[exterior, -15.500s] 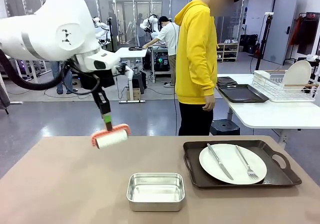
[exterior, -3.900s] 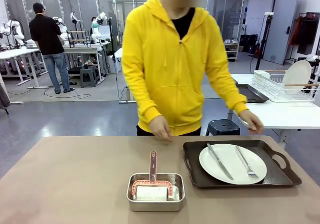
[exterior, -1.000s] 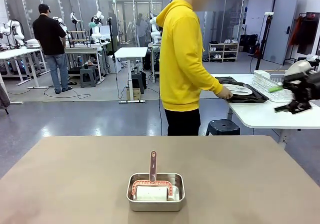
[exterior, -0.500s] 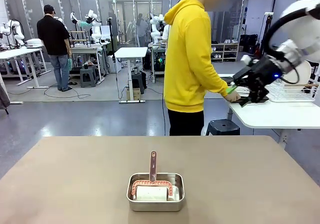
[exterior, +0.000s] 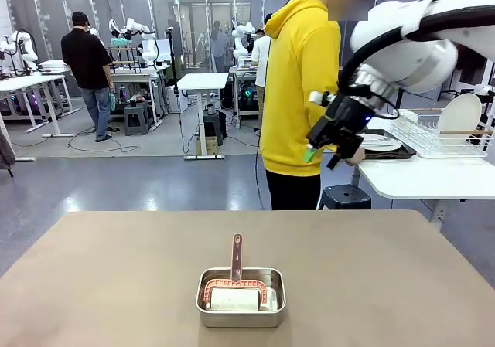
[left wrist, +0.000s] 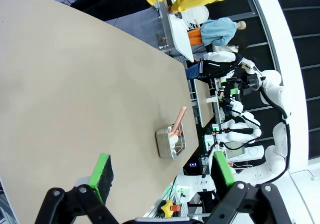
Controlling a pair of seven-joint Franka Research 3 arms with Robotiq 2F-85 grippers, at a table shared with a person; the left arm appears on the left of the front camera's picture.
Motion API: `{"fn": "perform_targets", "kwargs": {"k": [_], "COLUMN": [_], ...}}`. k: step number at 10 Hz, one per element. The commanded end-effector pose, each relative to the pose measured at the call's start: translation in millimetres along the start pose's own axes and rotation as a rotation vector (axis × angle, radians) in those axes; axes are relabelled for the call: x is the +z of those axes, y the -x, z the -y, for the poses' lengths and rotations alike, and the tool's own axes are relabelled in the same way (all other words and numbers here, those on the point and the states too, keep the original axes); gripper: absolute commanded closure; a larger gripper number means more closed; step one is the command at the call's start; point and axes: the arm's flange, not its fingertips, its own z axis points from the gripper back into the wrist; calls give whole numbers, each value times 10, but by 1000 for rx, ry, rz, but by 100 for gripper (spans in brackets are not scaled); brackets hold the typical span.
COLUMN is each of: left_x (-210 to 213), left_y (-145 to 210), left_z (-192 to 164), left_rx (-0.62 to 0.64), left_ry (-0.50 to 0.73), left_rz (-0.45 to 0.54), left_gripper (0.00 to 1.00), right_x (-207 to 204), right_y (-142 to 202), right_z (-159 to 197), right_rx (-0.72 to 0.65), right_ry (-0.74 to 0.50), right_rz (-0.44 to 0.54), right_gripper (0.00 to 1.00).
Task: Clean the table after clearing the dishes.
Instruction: When the right (or left) Handle tray is removed, use the right hand (or left hand) to clean the right (or left) side of the table with the Lint Roller.
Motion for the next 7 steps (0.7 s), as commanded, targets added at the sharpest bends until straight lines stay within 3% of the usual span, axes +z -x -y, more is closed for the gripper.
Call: {"fn": "perform_targets", "kwargs": {"k": [1,4,5,7], "left_x": [10,10,10,10], "left_y": [54,54,54,54], "left_z": [53,53,53,53], "left_rx": [9,9,9,9], "left_ry": [-9,-9,-9,-9], "left_rz": [-1,-1,-1,-1], "left_gripper": [0,0,0,0], "right_x": [-271,-515,-451,-451], "right_y": [-14,-41,-63,-63], "right_z": [-102,-307,-297,-297], "right_rx": [108,201,132,132], "right_ry": [54,76,44,44], "right_rz": [-72,-147,-110,-110], "right_gripper": [0,0,0,0]}}
